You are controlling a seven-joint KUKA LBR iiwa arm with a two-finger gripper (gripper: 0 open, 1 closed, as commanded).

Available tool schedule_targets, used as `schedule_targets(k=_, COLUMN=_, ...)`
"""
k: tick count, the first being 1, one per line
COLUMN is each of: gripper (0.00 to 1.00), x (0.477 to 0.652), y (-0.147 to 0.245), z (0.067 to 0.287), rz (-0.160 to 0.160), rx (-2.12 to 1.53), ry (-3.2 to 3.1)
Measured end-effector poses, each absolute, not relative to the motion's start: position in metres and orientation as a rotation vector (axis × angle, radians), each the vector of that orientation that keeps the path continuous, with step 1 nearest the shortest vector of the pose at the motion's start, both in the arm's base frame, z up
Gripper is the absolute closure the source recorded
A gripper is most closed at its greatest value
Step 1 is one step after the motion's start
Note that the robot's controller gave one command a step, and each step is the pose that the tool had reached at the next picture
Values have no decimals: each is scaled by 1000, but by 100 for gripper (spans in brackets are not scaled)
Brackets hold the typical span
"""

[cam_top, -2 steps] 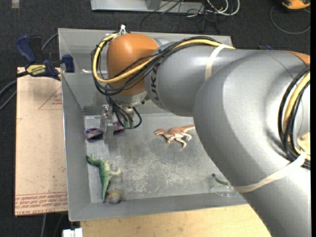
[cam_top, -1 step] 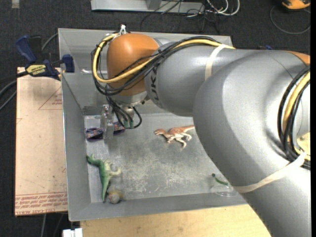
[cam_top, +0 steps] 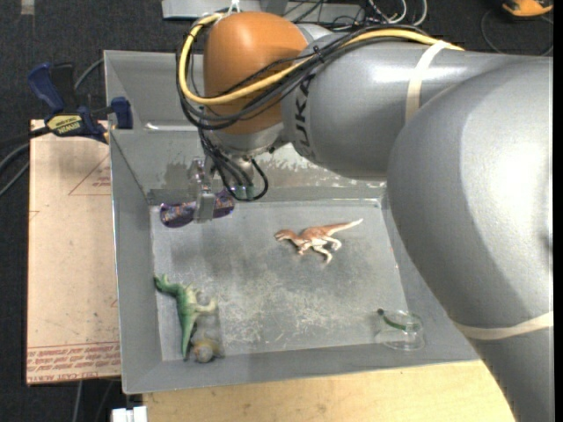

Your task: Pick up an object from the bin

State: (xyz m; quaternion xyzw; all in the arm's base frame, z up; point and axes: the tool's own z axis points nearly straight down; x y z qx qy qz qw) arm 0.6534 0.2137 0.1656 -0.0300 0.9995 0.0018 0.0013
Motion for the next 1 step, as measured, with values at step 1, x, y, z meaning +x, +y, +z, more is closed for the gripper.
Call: schedule_targets(k=1, gripper=100, x=651, y=213, z=201, rz=8, rx=-135, ry=3131)
